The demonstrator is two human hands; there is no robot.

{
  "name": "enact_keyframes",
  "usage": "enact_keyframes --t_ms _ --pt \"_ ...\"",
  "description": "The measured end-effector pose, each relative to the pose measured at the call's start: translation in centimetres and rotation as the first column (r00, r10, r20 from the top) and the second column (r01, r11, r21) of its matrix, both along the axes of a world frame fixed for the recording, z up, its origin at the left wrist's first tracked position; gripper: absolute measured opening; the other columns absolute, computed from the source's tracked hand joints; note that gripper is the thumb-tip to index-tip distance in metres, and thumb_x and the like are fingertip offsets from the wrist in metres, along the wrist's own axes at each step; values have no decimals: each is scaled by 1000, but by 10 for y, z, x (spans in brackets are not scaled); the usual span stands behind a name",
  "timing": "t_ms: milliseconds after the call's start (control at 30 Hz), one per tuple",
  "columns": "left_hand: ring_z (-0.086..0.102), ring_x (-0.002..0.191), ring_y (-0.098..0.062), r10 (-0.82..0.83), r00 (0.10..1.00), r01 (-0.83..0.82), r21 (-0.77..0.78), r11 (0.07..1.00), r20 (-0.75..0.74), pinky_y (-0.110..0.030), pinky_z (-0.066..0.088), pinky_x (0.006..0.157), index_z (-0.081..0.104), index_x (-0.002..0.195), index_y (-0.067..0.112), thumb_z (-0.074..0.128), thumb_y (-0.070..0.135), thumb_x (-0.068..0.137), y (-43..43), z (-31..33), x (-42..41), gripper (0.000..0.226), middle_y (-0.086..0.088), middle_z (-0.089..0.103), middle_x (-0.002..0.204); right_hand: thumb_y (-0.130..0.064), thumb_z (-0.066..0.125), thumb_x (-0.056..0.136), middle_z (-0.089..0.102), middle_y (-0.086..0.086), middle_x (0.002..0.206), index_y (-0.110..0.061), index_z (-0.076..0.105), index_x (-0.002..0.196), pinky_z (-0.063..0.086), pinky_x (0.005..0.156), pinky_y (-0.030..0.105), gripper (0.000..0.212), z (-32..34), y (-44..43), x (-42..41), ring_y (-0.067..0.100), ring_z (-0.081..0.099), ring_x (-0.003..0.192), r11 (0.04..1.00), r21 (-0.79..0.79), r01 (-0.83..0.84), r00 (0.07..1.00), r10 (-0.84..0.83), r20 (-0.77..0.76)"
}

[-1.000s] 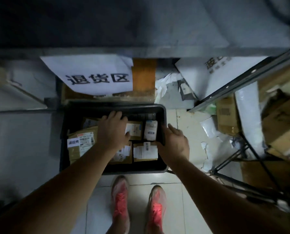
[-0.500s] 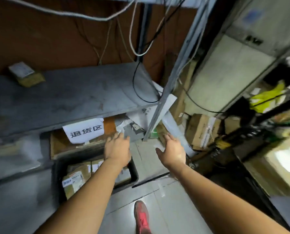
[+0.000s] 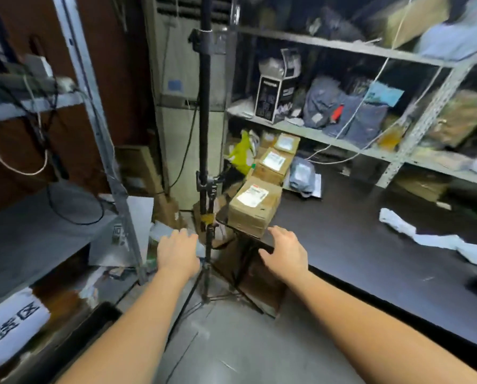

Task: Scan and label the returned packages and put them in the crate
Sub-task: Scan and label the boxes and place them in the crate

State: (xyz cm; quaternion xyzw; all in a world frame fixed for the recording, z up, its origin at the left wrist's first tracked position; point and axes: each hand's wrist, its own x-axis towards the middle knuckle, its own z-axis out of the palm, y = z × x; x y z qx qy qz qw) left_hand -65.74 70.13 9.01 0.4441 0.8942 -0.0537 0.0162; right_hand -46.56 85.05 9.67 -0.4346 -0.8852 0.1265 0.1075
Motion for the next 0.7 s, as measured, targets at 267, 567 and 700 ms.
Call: enact_keyframes --t_ms 267,567,700 --pt "51 119 -26 -148 988 150 44 988 -54 -40 44 94 55 125 20 56 34 91 105 34 115 36 -4 55 123 -40 66 93 41 -6 157 -26 42 150 44 107 38 64 9 80 132 17 36 144 983 -49 176 984 -177 -18" --pt "54 115 -26 -109 988 106 -34 994 -107 -41 44 93 58 121 20 57 29 88 167 46 107 34 -6 59 123 -43 65 94 38 -6 159 -26 41 151 47 103 39 64 -7 150 138 17 35 145 985 -102 136 991 -135 10" --pt "53 115 -27 -90 994 87 -49 995 -60 -42 45 91 55 122 20 58 32 87 203 37 62 37 -7 58 123 -44 64 94 36 -6 160 -26 39 152 47 104 41 65 -14 181 92 17 33 146 987 -129 91 996 -89 15"
